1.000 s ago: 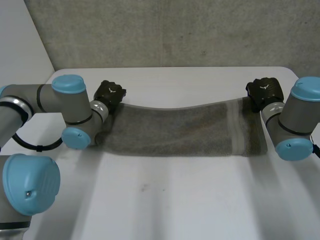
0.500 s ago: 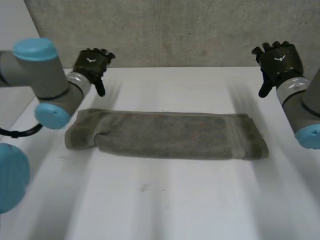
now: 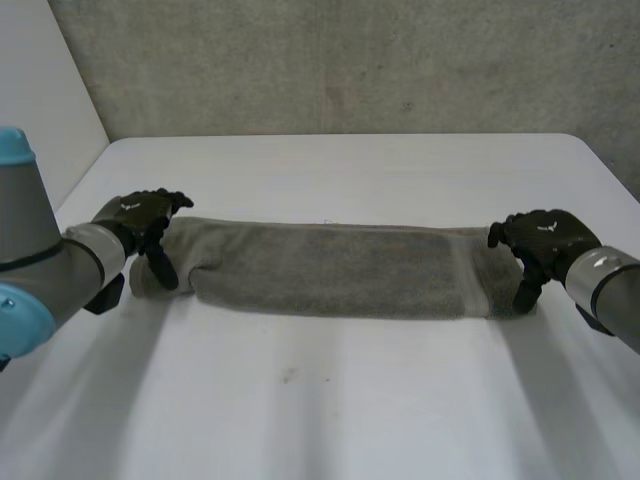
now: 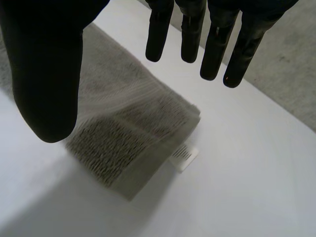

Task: Fold the towel.

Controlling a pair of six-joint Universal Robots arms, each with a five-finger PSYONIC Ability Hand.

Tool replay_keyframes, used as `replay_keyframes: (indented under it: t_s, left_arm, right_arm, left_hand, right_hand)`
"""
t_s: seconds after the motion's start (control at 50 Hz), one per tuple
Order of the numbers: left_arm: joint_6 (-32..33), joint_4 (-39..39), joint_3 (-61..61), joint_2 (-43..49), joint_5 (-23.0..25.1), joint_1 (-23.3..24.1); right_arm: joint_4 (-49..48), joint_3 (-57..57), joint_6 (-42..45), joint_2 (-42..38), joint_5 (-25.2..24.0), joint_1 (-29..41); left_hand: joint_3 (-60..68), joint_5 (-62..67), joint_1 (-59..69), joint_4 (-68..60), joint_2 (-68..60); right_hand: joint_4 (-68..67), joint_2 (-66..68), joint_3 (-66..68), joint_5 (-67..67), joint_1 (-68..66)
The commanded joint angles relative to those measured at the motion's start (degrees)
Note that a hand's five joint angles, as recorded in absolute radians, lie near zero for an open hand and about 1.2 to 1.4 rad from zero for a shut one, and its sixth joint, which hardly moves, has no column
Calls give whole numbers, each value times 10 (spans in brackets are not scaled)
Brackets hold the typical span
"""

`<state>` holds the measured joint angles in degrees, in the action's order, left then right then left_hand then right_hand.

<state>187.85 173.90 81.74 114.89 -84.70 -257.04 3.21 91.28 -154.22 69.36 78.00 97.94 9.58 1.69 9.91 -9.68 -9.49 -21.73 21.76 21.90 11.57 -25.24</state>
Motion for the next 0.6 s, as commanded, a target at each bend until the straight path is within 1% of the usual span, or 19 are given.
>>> replay_keyframes:
  t_s: [0.02,0.04,0.08,0.16,0.28,0.3,0.32,0.34,0.36,0.38,0.42,0.44,0.46,0.6]
  left_arm:
    - [1,51,25,13,-24,1]
    - [1,64,28,17,-27,1]
    - [1,76,29,23,-30,1]
    - [1,106,28,49,-36,1]
    - [6,122,25,73,-36,0]
    - [6,122,25,73,-36,0]
    - [7,123,23,78,-36,0]
    - [7,123,23,78,-36,0]
    - [7,124,20,83,-36,0]
    - [7,127,17,89,-36,0]
    - [7,132,14,91,-36,0]
    - [8,137,11,96,-37,0]
    - [8,138,11,96,-37,0]
    - [8,158,-4,115,-45,-1]
  right_arm:
    - [-64,56,2,-12,-31,-22]
    - [-64,56,2,-12,-31,-22]
    - [-93,64,4,-27,-32,-26]
    - [-126,65,6,-50,-33,-26]
    - [-140,59,7,-76,-34,-27]
    - [-142,56,9,-82,-33,-27]
    - [-145,53,14,-89,-32,-28]
    - [-145,53,14,-89,-32,-28]
    - [-150,50,19,-95,-30,-28]
    - [-150,50,19,-95,-30,-28]
    - [-165,49,30,-99,-26,-34]
    - [-165,49,30,-99,-26,-34]
    - [-173,49,35,-99,-24,-41]
    - [-189,43,59,-99,-5,-63]
  left_hand:
    - [22,0,18,-21,-22]
    - [22,0,18,-21,-22]
    - [22,0,18,-21,-22]
    - [27,5,23,-26,-27]
    - [27,5,23,-26,-27]
    - [27,5,23,-26,-27]
    - [27,5,23,-26,-27]
    - [27,5,23,-26,-27]
    - [27,5,23,-26,-27]
    - [27,5,23,-26,-27]
    - [27,5,23,-26,-27]
    - [27,5,23,-26,-27]
    - [27,5,23,-26,-27]
    - [27,5,23,-26,-27]
  right_hand:
    - [-75,75,74,77,-40]
    - [-75,75,74,77,-40]
    - [-75,75,74,77,-40]
    - [-111,110,109,112,-75]
    - [-153,152,151,154,-118]
    - [-179,179,178,181,-144]
    - [-233,233,231,234,-198]
    - [-233,233,232,235,-198]
    - [-325,325,323,327,-290]
    - [-326,326,324,327,-291]
    - [-547,547,545,548,-512]
    - [-548,548,546,550,-513]
    - [-582,582,581,584,-547]
    - [-583,582,581,584,-548]
